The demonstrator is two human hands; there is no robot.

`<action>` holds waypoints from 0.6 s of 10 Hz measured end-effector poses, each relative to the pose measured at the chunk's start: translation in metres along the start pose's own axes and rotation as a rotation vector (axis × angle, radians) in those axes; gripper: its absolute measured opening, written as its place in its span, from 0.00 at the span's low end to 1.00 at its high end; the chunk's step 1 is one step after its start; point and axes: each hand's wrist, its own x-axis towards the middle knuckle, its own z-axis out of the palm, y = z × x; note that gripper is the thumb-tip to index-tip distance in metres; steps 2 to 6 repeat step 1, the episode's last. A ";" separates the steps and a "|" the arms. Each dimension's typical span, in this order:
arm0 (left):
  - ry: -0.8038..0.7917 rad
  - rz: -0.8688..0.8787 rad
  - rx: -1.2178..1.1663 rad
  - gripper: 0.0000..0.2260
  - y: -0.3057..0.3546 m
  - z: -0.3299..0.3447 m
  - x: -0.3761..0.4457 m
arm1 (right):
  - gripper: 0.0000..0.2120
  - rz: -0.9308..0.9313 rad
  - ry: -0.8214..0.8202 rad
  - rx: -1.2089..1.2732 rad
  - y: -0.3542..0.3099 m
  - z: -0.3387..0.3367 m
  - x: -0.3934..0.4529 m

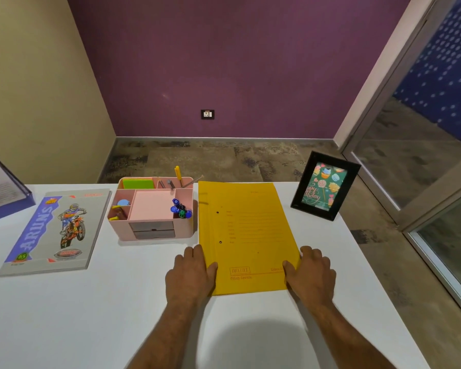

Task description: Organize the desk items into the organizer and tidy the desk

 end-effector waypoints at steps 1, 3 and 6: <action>0.072 0.170 0.051 0.23 -0.005 -0.002 -0.022 | 0.24 -0.085 0.062 0.128 -0.005 0.006 -0.026; 0.072 0.170 0.051 0.23 -0.005 -0.002 -0.022 | 0.24 -0.085 0.062 0.128 -0.005 0.006 -0.026; 0.072 0.170 0.051 0.23 -0.005 -0.002 -0.022 | 0.24 -0.085 0.062 0.128 -0.005 0.006 -0.026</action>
